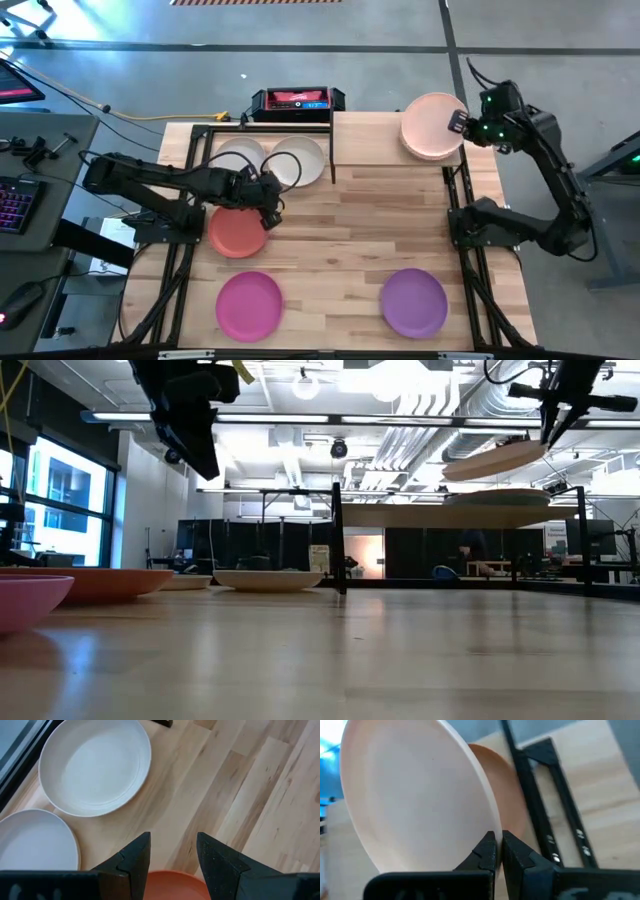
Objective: Place and stack plates onto a shelf
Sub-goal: Stack the light orange plate on top of the brown plate on the shelf
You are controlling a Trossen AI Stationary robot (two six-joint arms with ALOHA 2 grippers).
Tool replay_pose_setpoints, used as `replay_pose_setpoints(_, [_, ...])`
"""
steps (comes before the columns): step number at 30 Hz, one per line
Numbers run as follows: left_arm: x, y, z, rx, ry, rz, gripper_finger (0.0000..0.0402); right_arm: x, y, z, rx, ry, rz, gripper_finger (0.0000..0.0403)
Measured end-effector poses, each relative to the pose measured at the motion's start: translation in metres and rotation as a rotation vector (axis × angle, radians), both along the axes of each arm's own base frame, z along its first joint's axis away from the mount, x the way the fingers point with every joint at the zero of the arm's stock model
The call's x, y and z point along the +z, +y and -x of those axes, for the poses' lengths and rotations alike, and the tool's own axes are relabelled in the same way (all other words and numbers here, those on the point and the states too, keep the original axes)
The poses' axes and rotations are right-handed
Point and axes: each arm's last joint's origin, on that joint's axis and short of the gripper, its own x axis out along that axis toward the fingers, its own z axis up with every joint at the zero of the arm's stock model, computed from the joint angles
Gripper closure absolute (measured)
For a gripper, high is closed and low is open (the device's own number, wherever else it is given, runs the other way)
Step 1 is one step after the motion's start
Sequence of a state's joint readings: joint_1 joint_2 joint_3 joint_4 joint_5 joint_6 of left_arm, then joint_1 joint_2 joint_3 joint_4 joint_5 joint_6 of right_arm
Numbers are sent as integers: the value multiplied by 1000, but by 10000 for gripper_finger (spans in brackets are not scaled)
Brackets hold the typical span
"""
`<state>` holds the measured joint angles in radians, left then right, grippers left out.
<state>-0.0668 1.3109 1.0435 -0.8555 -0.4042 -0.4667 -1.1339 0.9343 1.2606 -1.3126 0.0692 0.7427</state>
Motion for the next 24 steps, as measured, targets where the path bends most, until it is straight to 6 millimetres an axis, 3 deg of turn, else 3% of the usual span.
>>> replay_pose_setpoints(24, [0, 4, 0, 15, 0, 1, 252, -10, -15, -14, -66, 66, -65, 403])
